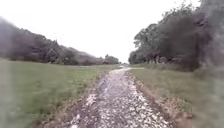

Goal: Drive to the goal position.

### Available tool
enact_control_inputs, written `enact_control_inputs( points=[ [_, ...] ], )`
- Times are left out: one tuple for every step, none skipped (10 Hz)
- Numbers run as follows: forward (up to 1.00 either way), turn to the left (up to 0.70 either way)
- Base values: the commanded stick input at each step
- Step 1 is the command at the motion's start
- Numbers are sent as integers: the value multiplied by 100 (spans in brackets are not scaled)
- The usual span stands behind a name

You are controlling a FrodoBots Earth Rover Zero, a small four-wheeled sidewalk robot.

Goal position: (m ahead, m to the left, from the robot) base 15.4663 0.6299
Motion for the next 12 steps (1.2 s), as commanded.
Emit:
enact_control_inputs(
  points=[
    [70, 0],
    [70, 0],
    [70, 0],
    [70, -12],
    [70, -20],
    [70, -26],
    [70, -27],
    [70, -27],
    [70, -27],
    [70, -26],
    [70, -16],
    [70, -5]
  ],
)
